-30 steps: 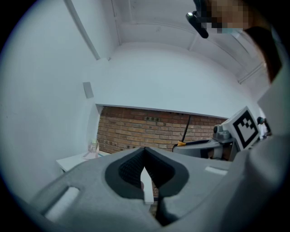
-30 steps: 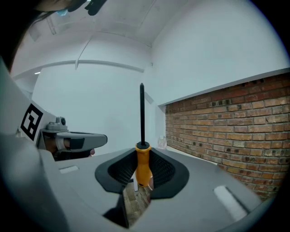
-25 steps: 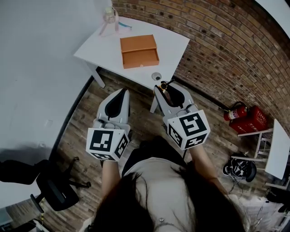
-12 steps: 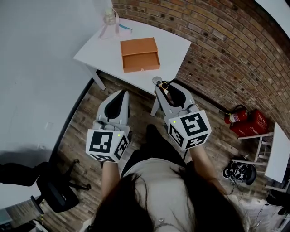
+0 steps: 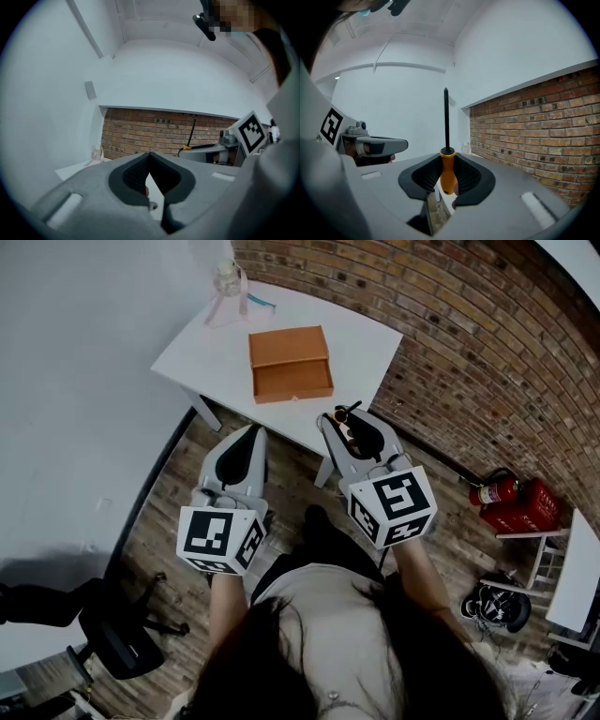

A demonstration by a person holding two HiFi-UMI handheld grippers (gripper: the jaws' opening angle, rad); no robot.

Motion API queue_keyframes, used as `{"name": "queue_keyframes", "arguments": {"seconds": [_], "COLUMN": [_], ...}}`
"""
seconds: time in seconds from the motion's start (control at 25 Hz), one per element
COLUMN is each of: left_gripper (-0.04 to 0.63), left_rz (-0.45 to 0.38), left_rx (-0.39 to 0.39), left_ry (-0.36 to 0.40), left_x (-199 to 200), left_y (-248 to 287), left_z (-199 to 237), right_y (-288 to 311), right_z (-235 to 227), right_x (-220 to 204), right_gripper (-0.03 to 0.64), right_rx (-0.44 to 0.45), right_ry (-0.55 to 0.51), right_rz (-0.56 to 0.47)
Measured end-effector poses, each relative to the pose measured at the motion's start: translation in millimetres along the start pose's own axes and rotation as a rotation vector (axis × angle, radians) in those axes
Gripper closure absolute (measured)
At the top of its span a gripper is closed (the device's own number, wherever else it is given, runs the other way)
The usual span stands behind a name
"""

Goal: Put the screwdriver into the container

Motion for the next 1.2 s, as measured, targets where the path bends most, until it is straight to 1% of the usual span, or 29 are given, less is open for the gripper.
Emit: {"name": "queue_keyframes", "arguments": {"seconds": [0.32, 0.76, 1.2], "left_gripper": [0.595, 0.595, 0.595], "left_rz": [0.001, 0.005, 0.015], "left_rx": [0.016, 0.081, 0.16], "left_ry": [0.003, -0.015, -0.03], "left_x": [16.5, 29.9, 36.3], "left_y": [45.0, 95.1, 117.3], "left_z": [10.0, 27.9, 33.9], "right_y": [33.0, 77.1, 108.1], "right_z": [-38.3, -84.7, -108.8], "right_x": [9.2, 14.5, 15.7], "right_gripper": [0.529, 0.529, 0.529], "right_rx": [0.028, 0.078, 0.154], "right_ry": [0.003, 0.0, -0.005], "right_rz": [0.01, 0.034, 0.052]}}
Point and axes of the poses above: the fingertips, and each gripper's own axes: y forward along the fingers, z to its left, x out of its top, the point moved 5 cm from there along -y, backward along the fingers, and after that the axes turned 13 degrees about z, right-handed, at the moved point
